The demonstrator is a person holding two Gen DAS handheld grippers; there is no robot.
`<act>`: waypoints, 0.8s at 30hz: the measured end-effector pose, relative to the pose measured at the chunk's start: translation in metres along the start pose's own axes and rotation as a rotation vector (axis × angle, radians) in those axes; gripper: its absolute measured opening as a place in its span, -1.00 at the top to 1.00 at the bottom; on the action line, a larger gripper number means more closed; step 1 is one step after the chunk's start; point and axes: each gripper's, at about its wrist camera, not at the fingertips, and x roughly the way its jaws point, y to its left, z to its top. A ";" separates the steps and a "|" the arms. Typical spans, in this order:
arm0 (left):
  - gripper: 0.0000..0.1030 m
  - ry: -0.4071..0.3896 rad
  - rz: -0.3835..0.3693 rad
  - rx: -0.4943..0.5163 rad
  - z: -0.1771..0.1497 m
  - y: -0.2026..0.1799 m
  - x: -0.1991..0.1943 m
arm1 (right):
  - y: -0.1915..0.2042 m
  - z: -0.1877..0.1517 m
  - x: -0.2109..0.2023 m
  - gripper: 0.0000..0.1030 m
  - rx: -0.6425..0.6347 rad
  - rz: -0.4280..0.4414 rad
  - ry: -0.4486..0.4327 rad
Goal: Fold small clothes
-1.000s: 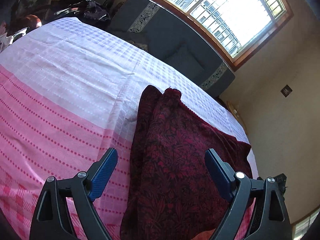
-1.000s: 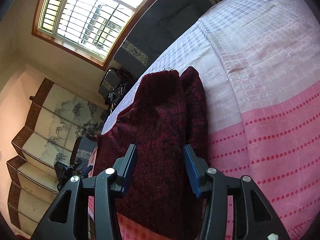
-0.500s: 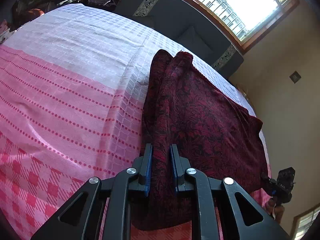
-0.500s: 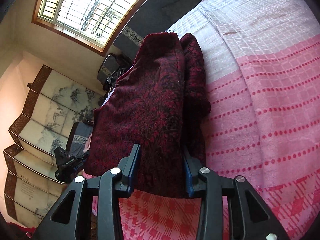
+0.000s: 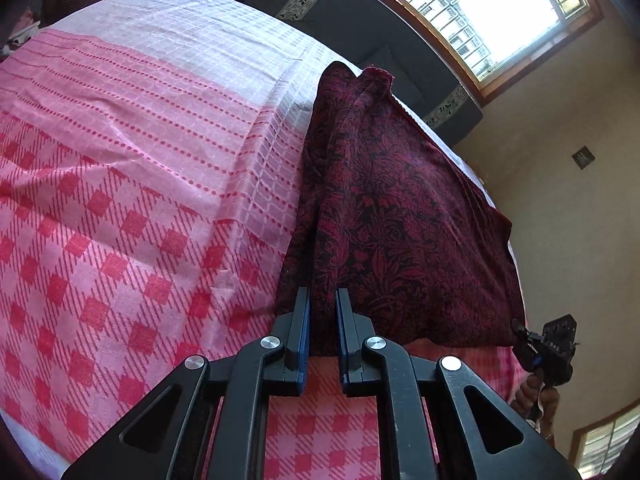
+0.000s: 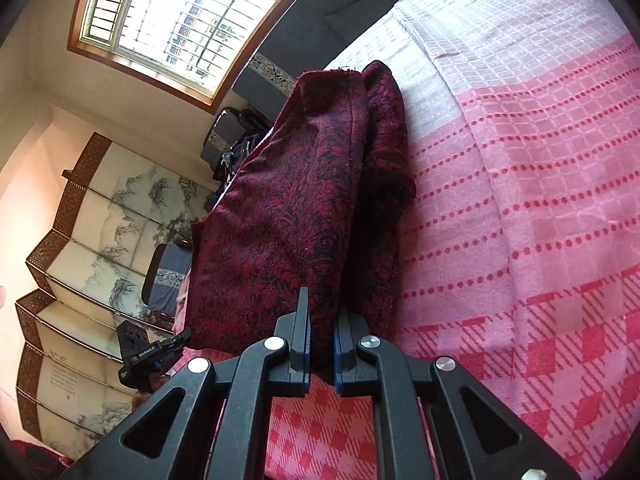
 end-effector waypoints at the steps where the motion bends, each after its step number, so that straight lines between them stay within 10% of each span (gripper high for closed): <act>1: 0.77 0.003 0.006 0.005 -0.003 0.001 -0.002 | -0.002 -0.001 0.001 0.82 0.008 0.003 0.009; 16: 0.70 -0.034 -0.006 0.001 0.012 -0.006 -0.030 | -0.002 0.005 0.000 0.51 0.016 0.002 -0.004; 24: 0.55 -0.016 0.021 -0.009 0.017 -0.008 0.001 | -0.001 0.007 0.005 0.71 -0.002 -0.004 0.014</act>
